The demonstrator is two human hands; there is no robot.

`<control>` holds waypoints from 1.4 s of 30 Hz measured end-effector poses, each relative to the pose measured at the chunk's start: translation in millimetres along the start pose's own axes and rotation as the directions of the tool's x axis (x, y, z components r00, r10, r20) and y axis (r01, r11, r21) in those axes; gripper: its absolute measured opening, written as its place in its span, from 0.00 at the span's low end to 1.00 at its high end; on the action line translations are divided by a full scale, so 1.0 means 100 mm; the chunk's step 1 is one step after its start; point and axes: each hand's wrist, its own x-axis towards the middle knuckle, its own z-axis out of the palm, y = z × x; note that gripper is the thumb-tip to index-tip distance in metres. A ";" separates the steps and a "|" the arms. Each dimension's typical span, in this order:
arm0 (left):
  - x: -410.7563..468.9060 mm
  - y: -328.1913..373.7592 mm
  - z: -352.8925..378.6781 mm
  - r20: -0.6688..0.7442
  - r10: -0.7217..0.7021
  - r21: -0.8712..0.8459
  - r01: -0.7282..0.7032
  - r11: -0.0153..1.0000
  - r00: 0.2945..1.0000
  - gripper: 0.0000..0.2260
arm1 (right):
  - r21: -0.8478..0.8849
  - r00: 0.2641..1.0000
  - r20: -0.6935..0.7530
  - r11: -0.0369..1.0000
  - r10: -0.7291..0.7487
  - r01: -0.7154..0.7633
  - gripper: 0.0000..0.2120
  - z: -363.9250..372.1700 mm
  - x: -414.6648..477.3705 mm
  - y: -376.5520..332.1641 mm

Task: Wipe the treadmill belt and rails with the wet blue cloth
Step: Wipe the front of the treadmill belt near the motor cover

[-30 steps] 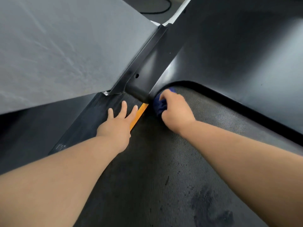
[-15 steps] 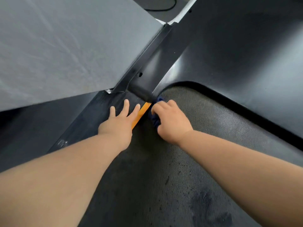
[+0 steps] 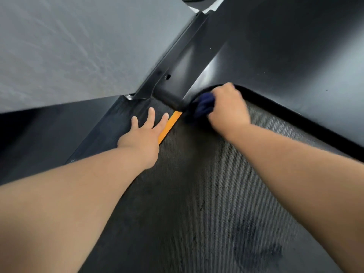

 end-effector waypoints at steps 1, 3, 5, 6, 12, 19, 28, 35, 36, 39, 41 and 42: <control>0.00 0.00 0.01 -0.001 -0.002 0.005 0.002 1.000 1.000 0.49 | 0.006 0.995 -0.043 0.996 0.094 -0.094 0.13 -0.03 0.06 0.14; 0.01 0.01 0.02 -0.009 -0.007 0.010 0.007 1.000 1.000 0.50 | 0.098 0.988 -0.048 0.985 0.148 -0.142 0.14 -0.01 0.04 0.21; 0.00 0.01 0.02 -0.013 -0.004 0.004 0.004 1.000 1.000 0.49 | 0.185 0.999 0.028 0.982 0.016 -0.021 0.13 0.06 -0.17 0.02; -0.01 0.01 0.01 -0.012 -0.003 0.009 0.004 1.000 1.000 0.48 | 0.216 0.990 0.095 0.973 -0.106 0.084 0.13 0.10 -0.32 -0.13; 0.01 -0.01 0.02 -0.018 0.017 0.018 -0.017 1.000 1.000 0.48 | -0.007 0.965 0.163 0.978 -0.205 0.209 0.17 -0.05 -0.32 0.02; 0.01 -0.02 0.00 0.014 0.026 0.036 -0.026 0.999 1.000 0.46 | -0.087 0.962 0.221 0.979 -0.162 0.184 0.17 -0.14 -0.42 0.07; -0.13 0.03 -0.15 -0.176 0.392 0.337 -0.319 0.886 0.903 0.45 | -0.333 0.974 0.225 0.938 -0.017 0.094 0.17 -0.52 -0.39 0.79; -0.10 0.75 0.09 0.024 0.345 -0.044 -0.343 0.938 0.938 0.56 | 0.014 0.958 0.267 0.995 -0.103 0.103 0.18 -0.35 -1.05 0.43; -0.09 0.76 0.10 0.022 0.341 -0.040 -0.340 0.940 0.940 0.56 | 0.001 0.977 0.211 0.999 -0.043 0.043 0.18 -0.38 -0.92 0.49; -0.12 0.76 0.09 0.039 0.319 0.009 -0.320 0.948 0.947 0.56 | 0.047 0.994 0.102 0.998 -0.039 0.034 0.24 -0.46 -0.56 0.52; -0.10 0.85 0.04 0.066 0.294 0.057 -0.298 0.953 0.954 0.56 | 0.004 0.967 0.189 0.985 -0.169 0.171 0.26 -0.42 -0.41 0.37; -0.08 0.91 0.03 0.082 0.277 0.081 -0.283 0.956 0.957 0.56 | -0.027 0.947 0.239 0.973 -0.215 0.228 0.25 -0.39 -0.37 0.29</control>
